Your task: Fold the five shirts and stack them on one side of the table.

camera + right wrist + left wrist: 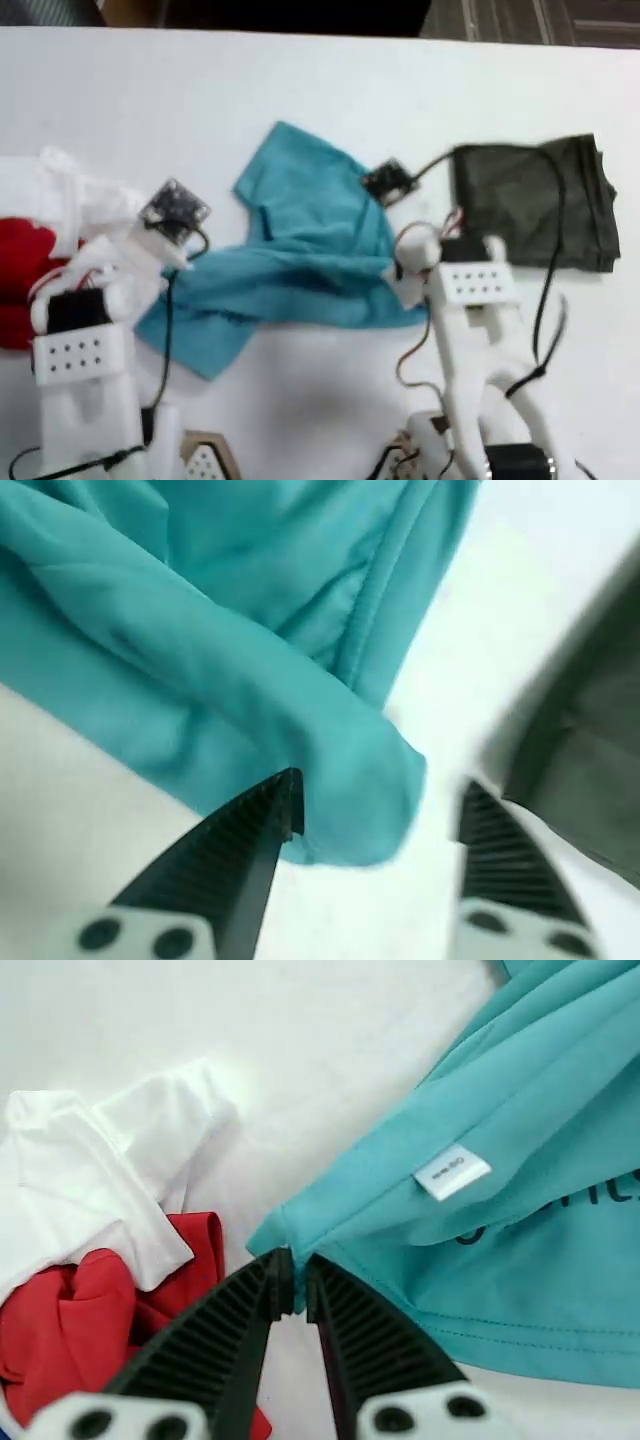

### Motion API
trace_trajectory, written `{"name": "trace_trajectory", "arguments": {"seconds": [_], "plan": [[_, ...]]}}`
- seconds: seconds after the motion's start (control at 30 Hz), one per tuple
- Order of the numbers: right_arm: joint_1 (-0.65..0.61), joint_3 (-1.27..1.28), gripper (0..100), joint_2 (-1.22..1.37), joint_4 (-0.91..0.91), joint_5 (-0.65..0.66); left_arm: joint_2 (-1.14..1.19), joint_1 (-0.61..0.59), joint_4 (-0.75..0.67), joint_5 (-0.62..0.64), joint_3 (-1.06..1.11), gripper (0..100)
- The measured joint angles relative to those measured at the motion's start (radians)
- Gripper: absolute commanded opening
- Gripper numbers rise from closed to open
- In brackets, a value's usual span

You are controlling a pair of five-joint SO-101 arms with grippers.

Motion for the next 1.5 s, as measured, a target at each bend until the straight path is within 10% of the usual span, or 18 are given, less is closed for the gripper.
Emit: {"name": "trace_trajectory", "arguments": {"seconds": [0.23, 0.97, 1.5], "plan": [[0.074, -0.181, 34.8, -0.031, 0.275, 0.032, 0.000, -0.002, -0.006, 0.000, 0.000, 3], [0.075, -0.160, 15.5, 0.338, -0.229, 0.072, 0.000, -0.002, -0.006, -0.003, 0.002, 3], [0.115, -0.568, 15.2, 0.523, 0.264, 0.049, 0.000, -0.008, -0.006, -0.003, 0.005, 3]]}}
